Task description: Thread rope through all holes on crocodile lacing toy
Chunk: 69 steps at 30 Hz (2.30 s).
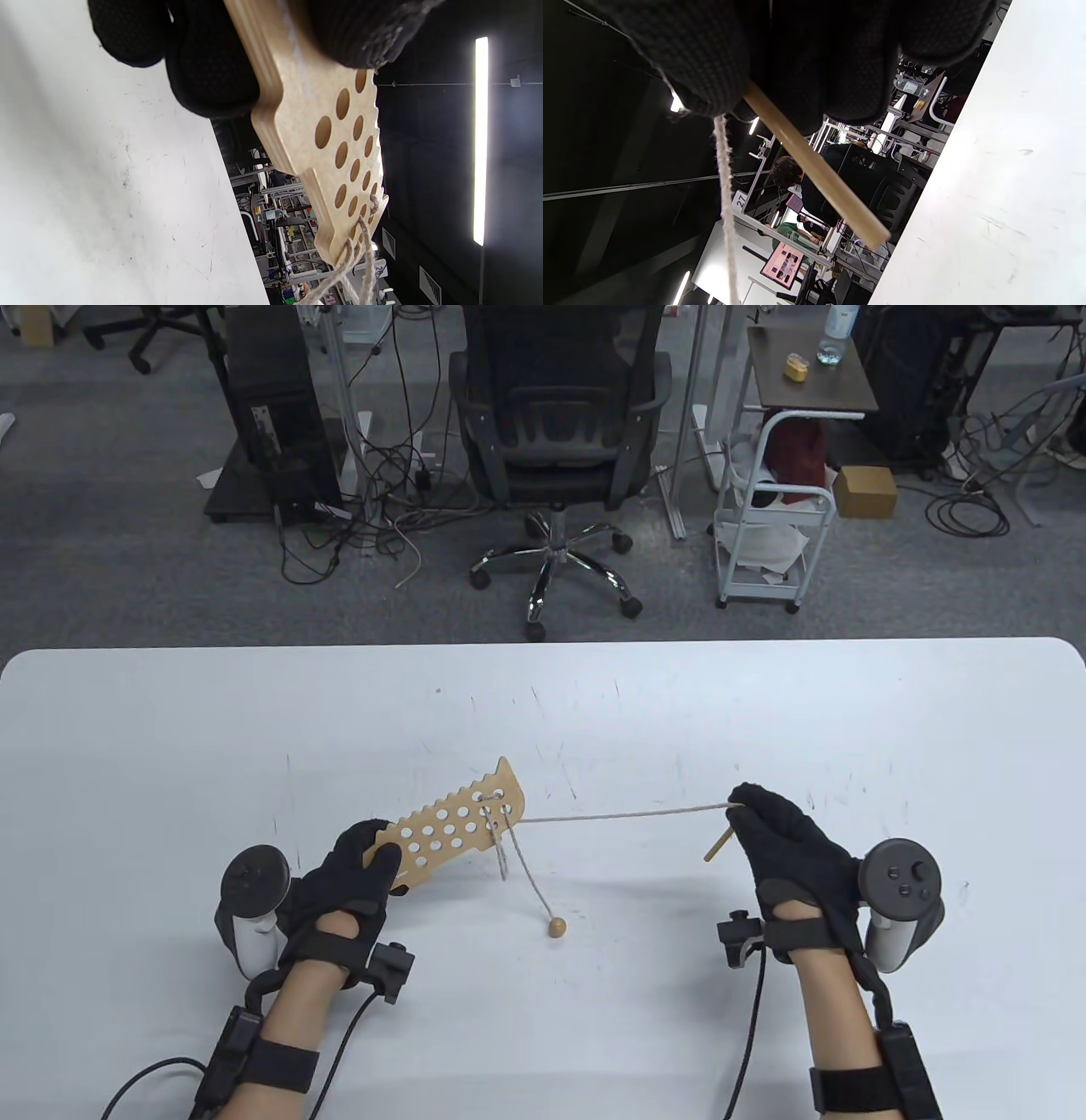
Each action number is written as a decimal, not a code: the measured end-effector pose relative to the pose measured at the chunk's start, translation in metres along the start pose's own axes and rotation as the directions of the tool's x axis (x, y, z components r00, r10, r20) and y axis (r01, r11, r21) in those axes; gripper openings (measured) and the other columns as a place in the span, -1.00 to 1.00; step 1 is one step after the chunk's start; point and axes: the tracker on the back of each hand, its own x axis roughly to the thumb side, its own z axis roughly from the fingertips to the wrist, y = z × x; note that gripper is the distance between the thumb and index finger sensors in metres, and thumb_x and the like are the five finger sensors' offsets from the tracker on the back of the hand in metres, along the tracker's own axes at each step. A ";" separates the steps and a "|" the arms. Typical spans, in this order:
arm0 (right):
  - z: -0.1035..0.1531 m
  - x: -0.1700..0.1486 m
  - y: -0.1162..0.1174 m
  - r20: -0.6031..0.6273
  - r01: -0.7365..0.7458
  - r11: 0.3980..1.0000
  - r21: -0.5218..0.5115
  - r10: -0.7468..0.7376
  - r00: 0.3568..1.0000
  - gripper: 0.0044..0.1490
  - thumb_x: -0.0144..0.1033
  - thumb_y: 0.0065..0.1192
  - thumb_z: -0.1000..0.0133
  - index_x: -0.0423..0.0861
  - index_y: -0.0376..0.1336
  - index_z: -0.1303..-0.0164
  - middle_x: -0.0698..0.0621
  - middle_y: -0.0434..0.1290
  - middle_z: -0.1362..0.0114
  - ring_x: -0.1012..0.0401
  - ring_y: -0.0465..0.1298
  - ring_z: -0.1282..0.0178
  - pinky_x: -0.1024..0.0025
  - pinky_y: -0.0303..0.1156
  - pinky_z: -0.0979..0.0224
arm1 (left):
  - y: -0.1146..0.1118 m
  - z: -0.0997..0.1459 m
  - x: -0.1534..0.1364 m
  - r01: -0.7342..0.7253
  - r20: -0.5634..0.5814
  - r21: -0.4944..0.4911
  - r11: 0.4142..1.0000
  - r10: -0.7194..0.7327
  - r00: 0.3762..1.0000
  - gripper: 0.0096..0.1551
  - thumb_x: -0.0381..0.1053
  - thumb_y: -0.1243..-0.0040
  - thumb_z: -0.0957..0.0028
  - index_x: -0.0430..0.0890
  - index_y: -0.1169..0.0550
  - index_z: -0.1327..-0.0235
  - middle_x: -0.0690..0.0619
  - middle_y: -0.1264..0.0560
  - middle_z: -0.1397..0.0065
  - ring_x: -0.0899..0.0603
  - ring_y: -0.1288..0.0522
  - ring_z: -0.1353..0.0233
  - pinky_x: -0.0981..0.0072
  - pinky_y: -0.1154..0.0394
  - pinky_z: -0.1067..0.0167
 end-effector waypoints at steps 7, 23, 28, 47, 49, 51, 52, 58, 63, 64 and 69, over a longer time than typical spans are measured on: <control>-0.003 -0.002 -0.013 -0.015 0.036 0.998 -0.046 -0.036 0.999 -0.55 -0.18 0.49 -0.02 0.04 0.50 -0.12 -0.03 0.64 -0.19 -0.08 0.57 -0.21 -0.05 0.38 -0.20 | 0.004 0.000 0.000 -0.001 -0.010 0.021 1.000 0.001 1.000 -0.39 0.13 -0.25 0.14 0.05 -0.47 -0.22 0.10 -0.61 -0.13 -0.10 -0.66 0.03 -0.06 -0.47 -0.26; -0.005 -0.001 -0.042 -0.016 0.120 0.981 -0.154 -0.124 0.992 -0.55 -0.18 0.49 -0.02 0.04 0.49 -0.12 -0.02 0.64 -0.18 -0.07 0.57 -0.20 -0.04 0.39 -0.20 | 0.020 -0.002 -0.010 -0.002 -0.063 0.107 0.994 0.009 0.998 -0.39 0.13 -0.25 0.14 0.05 -0.47 -0.22 0.10 -0.61 -0.12 -0.10 -0.66 0.03 -0.06 -0.46 -0.27; -0.005 -0.002 -0.054 -0.015 0.149 0.969 -0.195 -0.155 0.988 -0.56 -0.17 0.48 -0.02 0.05 0.49 -0.12 -0.01 0.64 -0.17 -0.06 0.58 -0.20 -0.04 0.39 -0.19 | 0.024 -0.002 -0.013 0.010 -0.081 0.138 0.990 0.001 0.997 -0.40 0.13 -0.25 0.14 0.05 -0.47 -0.22 0.10 -0.61 -0.12 -0.10 -0.66 0.03 -0.06 -0.46 -0.27; -0.005 -0.001 -0.038 -0.024 0.086 0.990 -0.110 -0.089 0.996 -0.58 -0.14 0.50 -0.02 0.07 0.52 -0.08 0.01 0.62 -0.13 -0.03 0.57 -0.16 -0.03 0.38 -0.19 | 0.018 0.001 -0.007 0.014 -0.054 0.118 0.993 -0.007 0.999 -0.40 0.13 -0.25 0.14 0.05 -0.47 -0.21 0.09 -0.61 -0.11 -0.10 -0.66 0.04 -0.05 -0.46 -0.27; -0.005 -0.001 -0.033 -0.026 0.079 0.992 -0.094 -0.082 0.996 -0.57 -0.16 0.50 -0.01 0.06 0.52 -0.08 0.00 0.62 -0.11 -0.03 0.57 -0.13 -0.03 0.37 -0.19 | 0.015 0.001 -0.005 0.016 -0.045 0.107 0.994 -0.012 0.999 -0.40 0.13 -0.25 0.14 0.04 -0.47 -0.21 0.09 -0.61 -0.11 -0.10 -0.65 0.04 -0.06 -0.46 -0.27; -0.004 -0.001 -0.028 -0.030 0.070 0.995 -0.072 -0.072 0.997 -0.57 -0.17 0.49 -0.01 0.06 0.51 -0.09 -0.01 0.61 -0.10 -0.03 0.57 -0.11 -0.04 0.37 -0.19 | 0.013 0.002 -0.003 0.020 -0.035 0.095 0.995 -0.017 0.999 -0.40 0.12 -0.25 0.14 0.05 -0.47 -0.21 0.09 -0.61 -0.11 -0.10 -0.66 0.04 -0.05 -0.46 -0.27; -0.004 -0.001 -0.025 -0.029 0.065 0.996 -0.067 -0.067 0.997 -0.57 -0.18 0.49 0.00 0.06 0.51 -0.08 -0.01 0.61 -0.09 -0.02 0.57 -0.10 -0.04 0.37 -0.19 | 0.011 0.002 -0.002 0.021 -0.029 0.088 0.996 -0.018 0.999 -0.40 0.12 -0.25 0.14 0.05 -0.47 -0.21 0.09 -0.61 -0.11 -0.10 -0.65 0.04 -0.06 -0.46 -0.27; -0.002 -0.001 -0.014 -0.025 0.034 0.999 -0.029 -0.034 0.999 -0.56 -0.21 0.48 0.00 0.05 0.51 -0.09 -0.01 0.63 -0.07 -0.02 0.59 -0.10 -0.04 0.39 -0.17 | 0.002 0.004 0.002 0.021 0.004 0.039 0.999 -0.022 1.000 -0.40 0.13 -0.25 0.14 0.05 -0.47 -0.21 0.09 -0.61 -0.11 -0.10 -0.66 0.04 -0.06 -0.46 -0.27; -0.001 0.000 -0.004 -0.016 -0.007 1.000 0.007 0.007 1.000 -0.56 -0.25 0.48 0.00 0.04 0.50 -0.10 -0.02 0.65 -0.08 -0.03 0.61 -0.11 -0.04 0.41 -0.15 | -0.007 0.005 0.006 0.025 0.029 -0.003 1.000 -0.025 0.999 -0.40 0.12 -0.25 0.14 0.05 -0.47 -0.21 0.09 -0.61 -0.11 -0.10 -0.65 0.04 -0.06 -0.46 -0.27; -0.001 0.000 -0.003 -0.014 -0.012 1.000 0.012 0.013 1.000 -0.56 -0.25 0.47 0.00 0.04 0.50 -0.11 -0.02 0.65 -0.08 -0.03 0.61 -0.11 -0.04 0.41 -0.14 | -0.009 0.005 0.007 0.027 0.033 -0.011 1.000 -0.026 0.999 -0.40 0.12 -0.25 0.14 0.05 -0.47 -0.21 0.09 -0.61 -0.11 -0.10 -0.66 0.04 -0.06 -0.46 -0.27; 0.001 -0.001 0.006 -0.009 -0.037 0.999 0.040 0.037 0.999 -0.55 -0.28 0.47 -0.01 0.02 0.49 -0.13 -0.03 0.66 -0.09 -0.04 0.62 -0.11 -0.04 0.43 -0.13 | -0.018 0.007 0.011 0.041 0.060 -0.053 0.998 -0.038 0.998 -0.40 0.12 -0.25 0.14 0.04 -0.47 -0.21 0.09 -0.61 -0.11 -0.10 -0.66 0.04 -0.06 -0.46 -0.27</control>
